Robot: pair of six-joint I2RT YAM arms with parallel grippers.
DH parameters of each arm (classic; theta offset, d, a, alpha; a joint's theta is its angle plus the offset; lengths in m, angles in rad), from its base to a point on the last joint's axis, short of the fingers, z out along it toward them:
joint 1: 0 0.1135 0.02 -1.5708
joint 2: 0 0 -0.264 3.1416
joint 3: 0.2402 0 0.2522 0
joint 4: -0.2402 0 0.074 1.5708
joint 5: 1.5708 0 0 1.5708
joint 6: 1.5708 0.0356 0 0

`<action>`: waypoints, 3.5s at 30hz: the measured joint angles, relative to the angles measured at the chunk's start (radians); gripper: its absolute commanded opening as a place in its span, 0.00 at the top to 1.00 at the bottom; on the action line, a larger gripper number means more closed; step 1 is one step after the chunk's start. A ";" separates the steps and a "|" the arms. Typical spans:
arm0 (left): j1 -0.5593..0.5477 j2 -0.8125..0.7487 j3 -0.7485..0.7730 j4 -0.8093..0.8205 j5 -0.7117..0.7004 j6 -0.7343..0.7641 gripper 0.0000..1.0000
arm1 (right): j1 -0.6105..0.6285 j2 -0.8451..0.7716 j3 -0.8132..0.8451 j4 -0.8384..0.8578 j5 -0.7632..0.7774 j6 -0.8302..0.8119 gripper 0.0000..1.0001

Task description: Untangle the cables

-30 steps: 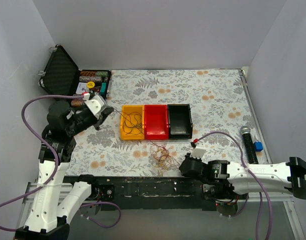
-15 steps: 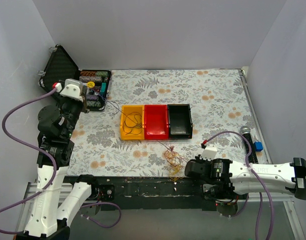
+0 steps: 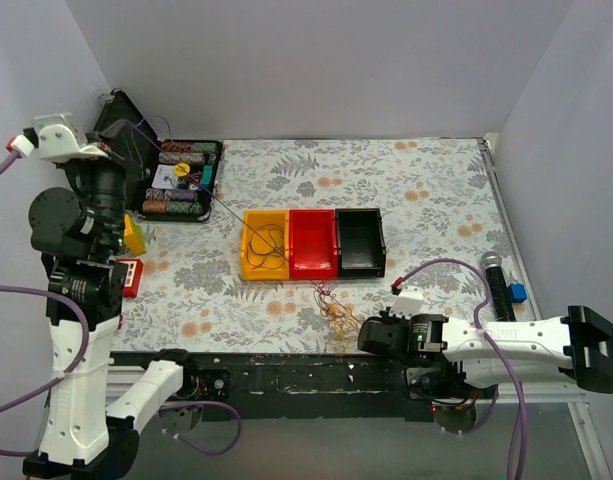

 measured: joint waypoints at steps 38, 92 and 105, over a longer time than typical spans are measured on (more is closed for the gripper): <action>0.003 0.290 0.600 0.281 -0.131 0.109 1.00 | 0.006 0.136 0.027 0.062 0.009 -0.027 0.99; 0.004 0.166 0.210 0.325 0.598 0.036 1.00 | 0.005 -0.055 0.261 0.213 0.108 -0.494 0.41; 0.004 0.150 0.158 0.371 0.581 0.056 1.00 | -0.069 0.150 0.233 0.403 0.047 -0.562 0.36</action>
